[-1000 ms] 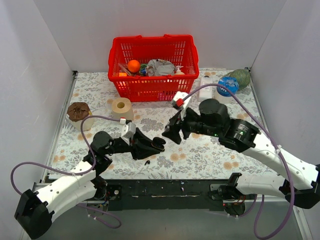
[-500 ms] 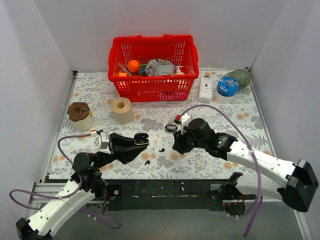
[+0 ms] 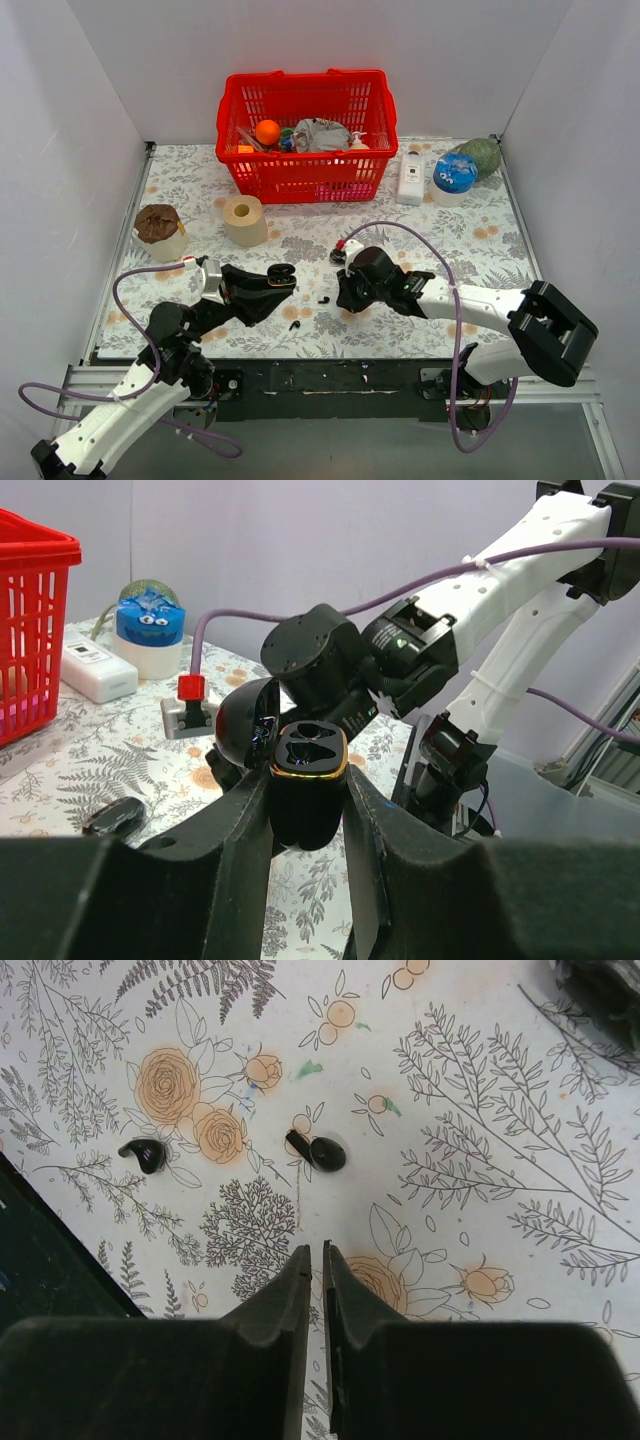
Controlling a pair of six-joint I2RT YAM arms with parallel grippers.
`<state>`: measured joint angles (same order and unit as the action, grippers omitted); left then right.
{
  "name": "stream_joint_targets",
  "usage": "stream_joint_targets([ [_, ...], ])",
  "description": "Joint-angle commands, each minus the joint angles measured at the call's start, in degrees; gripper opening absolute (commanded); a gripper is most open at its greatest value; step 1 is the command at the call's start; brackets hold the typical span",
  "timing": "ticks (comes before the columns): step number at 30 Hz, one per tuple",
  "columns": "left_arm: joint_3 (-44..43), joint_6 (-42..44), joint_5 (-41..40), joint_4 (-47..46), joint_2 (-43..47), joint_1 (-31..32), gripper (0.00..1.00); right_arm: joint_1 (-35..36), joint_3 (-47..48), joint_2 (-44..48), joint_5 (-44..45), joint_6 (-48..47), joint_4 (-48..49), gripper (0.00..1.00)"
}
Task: Insert the wireless bluetooth earbuds into the charging case
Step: Adjust the earbud at the center of the board.
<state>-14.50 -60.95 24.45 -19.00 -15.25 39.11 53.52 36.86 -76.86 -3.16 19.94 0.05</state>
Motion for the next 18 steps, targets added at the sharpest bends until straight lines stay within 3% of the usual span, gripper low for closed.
stream_joint_targets([
  [1, -2.29, 0.65, -1.68, 2.83, 1.71, 0.09, 0.00, 0.62, -1.96, -2.50, 1.48, 2.99, 7.41, 0.12],
  [7, -2.72, 0.65, -1.51, 3.62, 2.24, 0.09, 0.00, 0.62, -0.48, -7.15, 0.96, 3.52, 9.79, 0.01],
  [18, -2.99, 0.74, -0.72, 4.76, 2.15, 0.09, 0.00, 0.62, 2.95, -13.14, 1.75, 1.07, 9.44, 0.01],
])
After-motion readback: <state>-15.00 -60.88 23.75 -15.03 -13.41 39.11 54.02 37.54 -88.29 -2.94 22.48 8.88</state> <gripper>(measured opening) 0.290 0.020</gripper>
